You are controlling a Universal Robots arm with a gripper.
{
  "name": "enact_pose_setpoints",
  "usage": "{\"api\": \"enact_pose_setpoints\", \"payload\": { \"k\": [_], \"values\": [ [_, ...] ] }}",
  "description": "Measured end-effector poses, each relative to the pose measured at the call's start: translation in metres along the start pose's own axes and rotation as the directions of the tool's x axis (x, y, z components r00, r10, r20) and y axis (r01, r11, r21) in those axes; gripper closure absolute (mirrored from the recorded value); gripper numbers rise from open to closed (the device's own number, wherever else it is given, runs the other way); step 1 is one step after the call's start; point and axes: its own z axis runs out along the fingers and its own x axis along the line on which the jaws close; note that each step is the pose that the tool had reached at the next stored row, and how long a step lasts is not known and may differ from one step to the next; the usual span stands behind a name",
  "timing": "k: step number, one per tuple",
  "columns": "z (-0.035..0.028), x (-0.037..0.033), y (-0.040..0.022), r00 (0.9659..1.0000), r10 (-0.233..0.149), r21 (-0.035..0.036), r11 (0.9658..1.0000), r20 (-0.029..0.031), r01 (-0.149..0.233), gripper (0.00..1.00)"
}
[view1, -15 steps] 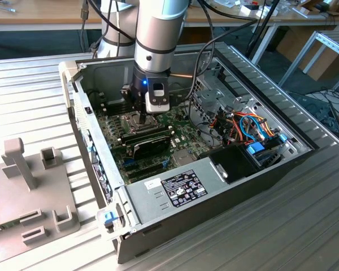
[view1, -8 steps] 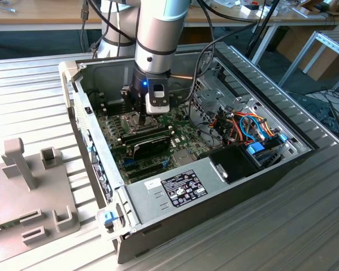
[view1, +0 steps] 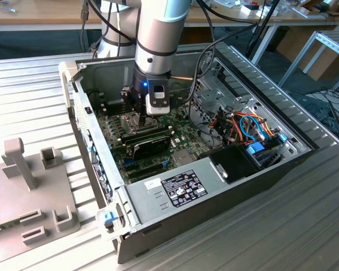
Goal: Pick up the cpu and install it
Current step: 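Install the second cpu locking lever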
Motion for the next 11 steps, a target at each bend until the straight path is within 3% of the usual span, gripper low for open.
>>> {"api": "enact_pose_setpoints", "payload": {
  "k": [7,11],
  "values": [
    [-0.0005,0.0,0.0,1.0,0.0,-0.0001,1.0,0.0,0.0,0.89],
    [-0.0062,0.0001,0.0001,1.0,0.0,-0.0002,1.0,0.0001,0.0,0.89]
  ]
}}
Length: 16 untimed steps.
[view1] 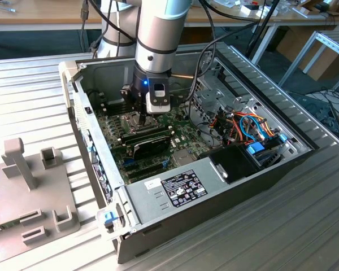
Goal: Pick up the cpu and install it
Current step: 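Install the second cpu locking lever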
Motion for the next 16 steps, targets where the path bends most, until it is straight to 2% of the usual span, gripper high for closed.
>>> {"api": "enact_pose_setpoints", "payload": {
  "k": [2,8,13,16],
  "values": [
    [-0.0033,0.0001,0.0001,1.0,0.0,-0.0001,1.0,0.0001,0.0,0.89],
    [-0.0039,0.0001,0.0001,1.0,0.0,-0.0001,1.0,0.0001,0.0,0.89],
    [-0.0089,0.0002,0.0002,1.0,-0.004,0.0001,1.0,0.0001,0.004,0.89],
    [-0.009,0.0,0.0004,0.9993,-0.038,0.0005,0.9993,-0.0007,0.038,0.89]
  ]
}}
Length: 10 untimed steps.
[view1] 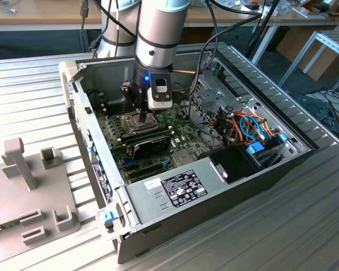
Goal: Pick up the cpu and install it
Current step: 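Install the second cpu locking lever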
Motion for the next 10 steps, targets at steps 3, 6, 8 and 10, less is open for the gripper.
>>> {"api": "enact_pose_setpoints", "payload": {
  "k": [3,6,8,10],
  "values": [
    [0.0002,-0.0015,0.0013,0.9988,-0.048,0.001,0.9988,-0.0011,0.048,0.89],
    [0.0007,-0.0016,0.0014,0.9946,-0.103,0.0018,0.9946,-0.0023,0.103,0.89],
    [0.0012,-0.0017,0.0014,0.9896,-0.144,0.0023,0.9896,-0.0032,0.144,0.89],
    [0.0021,-0.0017,0.0014,0.9811,-0.193,0.0031,0.9811,-0.0044,0.193,0.89]
  ]
}}
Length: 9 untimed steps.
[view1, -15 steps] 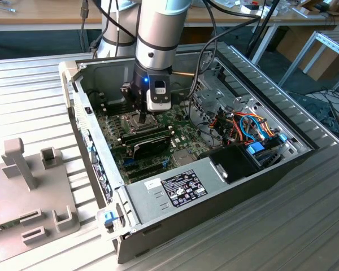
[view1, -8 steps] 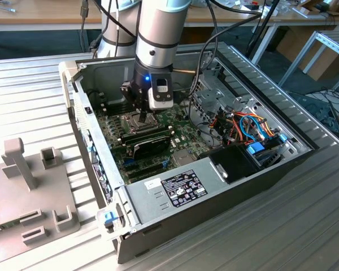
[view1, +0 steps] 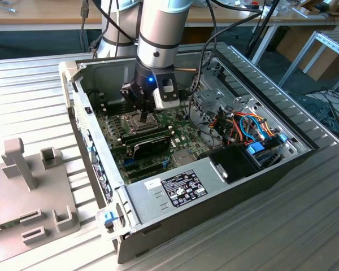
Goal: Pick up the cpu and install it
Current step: 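Install the second cpu locking lever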
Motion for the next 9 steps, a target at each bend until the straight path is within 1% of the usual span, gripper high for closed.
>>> {"api": "enact_pose_setpoints", "payload": {
  "k": [1,2,4,5,7,9],
  "values": [
    [0.0006,0.0,0.0,0.9993,-0.038,0.0023,0.9993,-0.0003,0.038,0.89],
    [0.0009,-0.0001,0.0,0.998,-0.064,0.0067,0.9979,0.0006,0.064,0.89],
    [0.0016,0.0002,-0.0002,0.9954,-0.095,0.0134,0.9954,0.0028,0.095,0.89],
    [0.0026,0.0007,-0.0005,0.9933,-0.116,0.017,0.9931,0.0038,0.116,0.89],
    [0.0032,0.0012,-0.0008,0.9914,-0.131,0.0182,0.9912,0.0037,0.131,0.89],
    [0.0032,0.0012,-0.0008,0.9911,-0.133,0.0185,0.9909,0.0037,0.133,0.89]
  ]
}}
